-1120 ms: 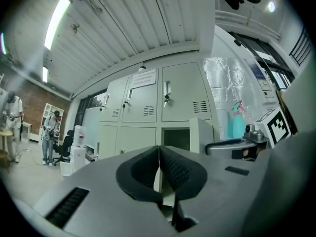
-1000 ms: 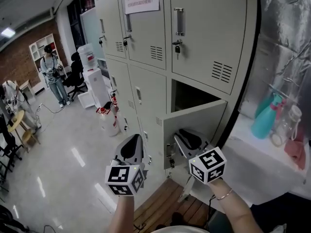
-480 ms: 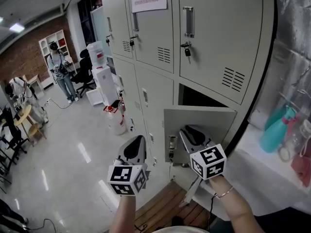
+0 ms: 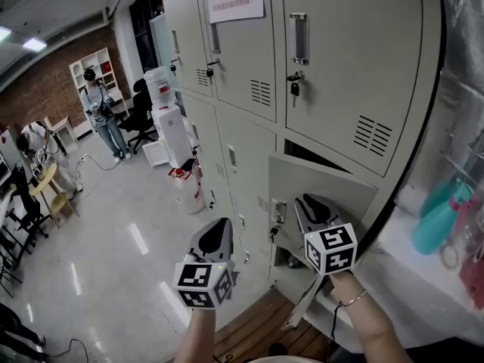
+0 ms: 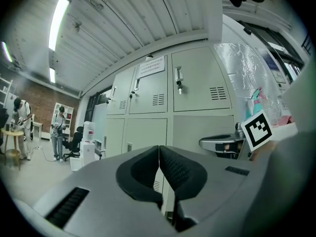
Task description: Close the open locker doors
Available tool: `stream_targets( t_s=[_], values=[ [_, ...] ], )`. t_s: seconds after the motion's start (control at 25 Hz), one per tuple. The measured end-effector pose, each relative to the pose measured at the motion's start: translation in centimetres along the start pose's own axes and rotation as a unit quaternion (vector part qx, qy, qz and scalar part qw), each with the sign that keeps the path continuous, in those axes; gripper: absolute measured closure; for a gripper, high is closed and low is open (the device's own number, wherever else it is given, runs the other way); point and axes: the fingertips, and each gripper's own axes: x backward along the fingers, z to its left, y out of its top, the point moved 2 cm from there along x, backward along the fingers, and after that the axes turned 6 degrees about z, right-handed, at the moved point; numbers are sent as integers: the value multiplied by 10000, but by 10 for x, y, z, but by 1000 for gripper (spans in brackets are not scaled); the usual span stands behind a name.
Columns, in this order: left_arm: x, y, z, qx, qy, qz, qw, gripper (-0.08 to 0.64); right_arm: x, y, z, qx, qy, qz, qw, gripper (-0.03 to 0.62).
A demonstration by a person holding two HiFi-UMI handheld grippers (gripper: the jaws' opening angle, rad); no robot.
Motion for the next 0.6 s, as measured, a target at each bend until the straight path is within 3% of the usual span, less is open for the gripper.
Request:
stream_targets(
  t_s=[0.6],
  values=[
    [-8, -1, -5, -16, -18, 39, 10000, 538, -12, 2, -34, -100, -367, 113, 9992, 535]
  ],
)
